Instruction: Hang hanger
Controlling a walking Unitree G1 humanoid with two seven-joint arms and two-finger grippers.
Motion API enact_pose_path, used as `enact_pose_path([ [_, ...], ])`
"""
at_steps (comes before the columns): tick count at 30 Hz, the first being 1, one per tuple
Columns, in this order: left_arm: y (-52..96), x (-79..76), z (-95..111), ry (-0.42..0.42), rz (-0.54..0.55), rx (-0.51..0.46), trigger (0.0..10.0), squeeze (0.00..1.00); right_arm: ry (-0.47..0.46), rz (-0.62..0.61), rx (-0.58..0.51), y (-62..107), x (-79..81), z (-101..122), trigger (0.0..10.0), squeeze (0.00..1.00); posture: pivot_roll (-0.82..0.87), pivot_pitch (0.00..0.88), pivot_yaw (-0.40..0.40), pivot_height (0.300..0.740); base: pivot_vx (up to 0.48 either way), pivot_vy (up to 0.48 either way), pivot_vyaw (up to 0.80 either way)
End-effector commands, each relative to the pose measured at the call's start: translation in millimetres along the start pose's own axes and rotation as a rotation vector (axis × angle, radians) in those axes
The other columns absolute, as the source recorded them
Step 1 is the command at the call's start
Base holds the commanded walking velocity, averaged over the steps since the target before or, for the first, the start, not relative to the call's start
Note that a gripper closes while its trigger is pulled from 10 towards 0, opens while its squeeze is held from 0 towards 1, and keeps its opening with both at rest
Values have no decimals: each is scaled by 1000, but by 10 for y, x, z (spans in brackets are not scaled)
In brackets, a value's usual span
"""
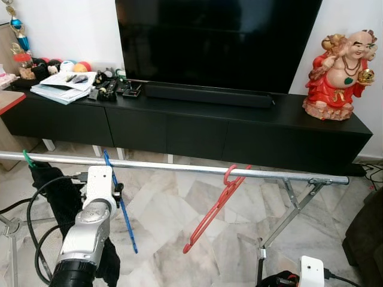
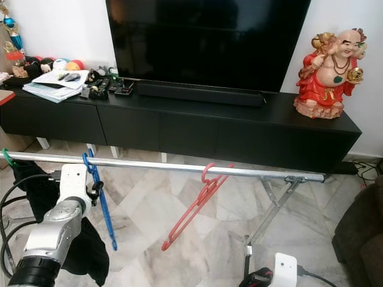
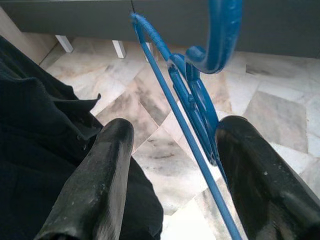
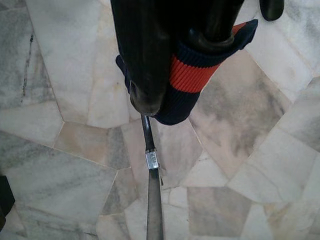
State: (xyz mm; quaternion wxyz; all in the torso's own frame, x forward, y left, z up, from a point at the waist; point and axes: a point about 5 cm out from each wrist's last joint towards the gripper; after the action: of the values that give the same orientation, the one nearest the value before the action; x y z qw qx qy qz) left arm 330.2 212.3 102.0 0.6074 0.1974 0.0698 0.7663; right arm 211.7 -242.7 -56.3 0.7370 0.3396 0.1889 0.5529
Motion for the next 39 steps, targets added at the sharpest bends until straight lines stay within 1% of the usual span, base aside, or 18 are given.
enact_pose_path([
  [1, -34, 26, 16, -10, 23, 6, 10000, 0, 5, 1, -16, -12, 1, 67, 10000, 0, 186, 0, -64, 740, 0, 0, 0],
  [8, -94, 66, -18, 38, 53, 51, 10000, 0, 2, 2, -14, -14, 12, 64, 10000, 0, 180, 0, -60, 740, 0, 0, 0],
  [9, -109, 70, -33, 57, 61, 62, 10000, 0, 3, 5, -12, -14, 17, 61, 10000, 0, 177, 0, -59, 740, 0, 0, 0],
  [13, -118, 88, -51, 58, 100, 71, 10000, 0, 3, 7, -11, -15, 22, 58, 10000, 0, 172, 0, -55, 740, 0, 0, 0],
  [18, -113, 31, -77, 66, 73, 77, 10000, 0, 5, 9, -8, -15, 24, 56, 10000, 0, 170, 0, -54, 740, 0, 0, 0],
  [19, -113, -5, -78, 98, 44, 74, 10000, 0, 7, 10, -7, -14, 24, 53, 10000, 0, 168, 0, -52, 740, 0, 0, 0],
  [20, -113, -17, -77, 106, 33, 75, 10000, 0, 8, 11, -6, -14, 25, 52, 10000, 0, 168, 0, -52, 740, 0, 0, 0],
  [22, -99, -73, -57, 74, -1, 63, 10000, 0, 10, 11, -5, -13, 22, 49, 10000, 0, 171, 0, -50, 740, 0, 0, 0],
  [23, -99, -73, -57, 74, -1, 63, 10000, 0, 10, 11, -5, -13, 22, 49, 10000, 0, 171, 0, -50, 740, 0, 0, 0],
  [25, -91, -104, -30, 49, -20, 39, 10000, 0, 13, 12, -2, -13, 23, 45, 10000, 0, 171, 0, -50, 740, 0, 0, 0],
  [36, -120, -79, -96, 61, -6, 54, 10000, 0, 18, 14, 2, -10, 24, 32, 10000, 0, 163, 0, -49, 740, 0, 0, 0],
  [37, -128, -94, -88, 76, -11, 51, 3294, 0, 19, 14, 2, -10, 22, 31, 10000, 0, 162, 0, -50, 740, 0, 0, 0],
  [38, -128, -94, -88, 76, -11, 51, 3294, 0, 19, 14, 2, -10, 22, 31, 10000, 0, 162, 0, -50, 740, 0, 0, 0],
  [39, -132, -102, -84, 85, -15, 47, 0, 0, 20, 14, 2, -10, 22, 31, 10000, 0, 160, 0, -50, 740, 0, 0, 0],
])
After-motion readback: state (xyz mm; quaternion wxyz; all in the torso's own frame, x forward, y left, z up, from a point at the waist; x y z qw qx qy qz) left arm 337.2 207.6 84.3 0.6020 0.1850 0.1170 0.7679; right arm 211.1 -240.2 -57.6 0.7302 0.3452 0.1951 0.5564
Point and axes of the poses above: a point about 5 cm out from each wrist's last joint towards the gripper, its own y axis pointing back from the gripper into the wrist, its own z axis along the axis of the wrist's last joint, x = y × z, and after that the axes turned 6 degrees about -y, right-handed
